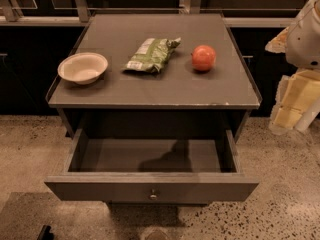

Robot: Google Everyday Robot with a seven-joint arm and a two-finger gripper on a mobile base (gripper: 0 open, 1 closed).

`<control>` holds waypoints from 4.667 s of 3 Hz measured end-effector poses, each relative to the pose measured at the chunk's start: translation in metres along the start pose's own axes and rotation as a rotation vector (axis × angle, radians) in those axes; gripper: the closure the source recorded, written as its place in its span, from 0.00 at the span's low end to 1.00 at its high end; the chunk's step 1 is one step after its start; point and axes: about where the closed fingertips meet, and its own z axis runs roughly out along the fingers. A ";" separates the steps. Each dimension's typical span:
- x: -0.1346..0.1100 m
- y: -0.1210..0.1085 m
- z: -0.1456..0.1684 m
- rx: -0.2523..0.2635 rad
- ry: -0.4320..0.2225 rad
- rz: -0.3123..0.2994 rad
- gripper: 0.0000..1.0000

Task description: Close top drawer

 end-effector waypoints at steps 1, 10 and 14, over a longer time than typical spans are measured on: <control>0.000 0.000 0.000 0.000 0.000 0.000 0.00; 0.095 0.154 0.240 -0.068 -0.462 0.391 1.00; 0.073 0.081 0.345 -0.011 -0.631 0.361 1.00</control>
Offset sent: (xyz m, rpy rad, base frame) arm -0.0422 -0.0047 -0.0492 0.1459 -0.0582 0.0020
